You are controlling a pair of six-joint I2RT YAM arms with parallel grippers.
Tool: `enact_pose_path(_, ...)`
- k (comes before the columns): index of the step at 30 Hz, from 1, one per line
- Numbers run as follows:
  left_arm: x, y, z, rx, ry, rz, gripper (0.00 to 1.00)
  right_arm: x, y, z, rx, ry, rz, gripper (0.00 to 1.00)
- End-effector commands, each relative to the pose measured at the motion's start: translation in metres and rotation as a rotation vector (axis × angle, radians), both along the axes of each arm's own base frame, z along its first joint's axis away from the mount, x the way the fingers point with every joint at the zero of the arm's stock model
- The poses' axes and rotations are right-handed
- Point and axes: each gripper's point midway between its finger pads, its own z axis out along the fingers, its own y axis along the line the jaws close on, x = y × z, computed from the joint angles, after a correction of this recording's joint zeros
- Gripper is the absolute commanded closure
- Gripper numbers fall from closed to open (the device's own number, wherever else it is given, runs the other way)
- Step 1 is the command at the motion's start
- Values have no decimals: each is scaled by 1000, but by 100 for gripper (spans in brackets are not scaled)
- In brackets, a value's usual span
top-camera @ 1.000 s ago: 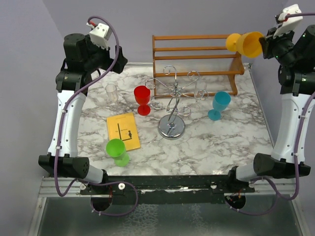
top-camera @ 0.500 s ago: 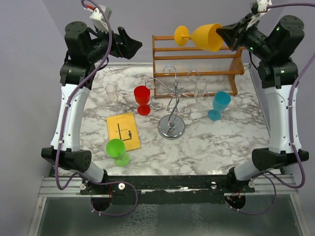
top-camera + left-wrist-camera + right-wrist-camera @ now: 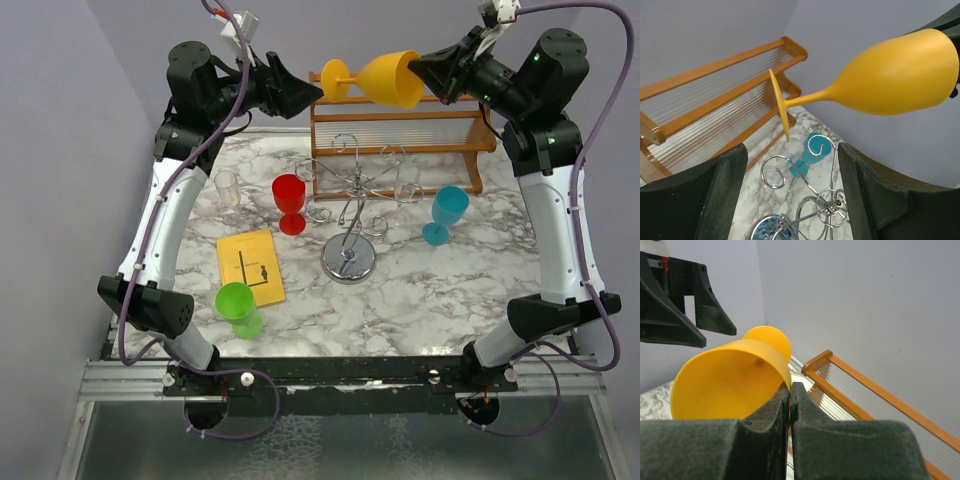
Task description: Place the wine glass upside down on the wine glass rack
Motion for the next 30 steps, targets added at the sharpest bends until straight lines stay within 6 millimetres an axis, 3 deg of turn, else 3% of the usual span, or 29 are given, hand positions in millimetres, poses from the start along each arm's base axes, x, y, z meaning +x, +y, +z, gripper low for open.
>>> enact_pose_path(1, 3, -18, -2, -22, -5, -54, 27, -5, 8, 5, 15, -21, 39, 99)
enact_pose_path(10, 16, -37, -19, -18, 33, -90, 56, -7, 7, 0, 5, -18, 35, 99)
enact_pose_path(15, 18, -39, -23, -11, 34, -80, 60, -10, 8, 0, 5, -18, 46, 99)
enact_pose_path(23, 18, -40, -19, -22, 27, -85, 77, -14, 8, 0, 8, -16, 57, 99)
enact_pose_path(28, 13, -38, -12, -23, 3, -81, 100, -13, 5, 0, 9, -20, 34, 99)
enact_pose_path(30, 13, -34, -10, -15, -12, -60, 100, -11, 3, -2, 6, -20, 20, 98)
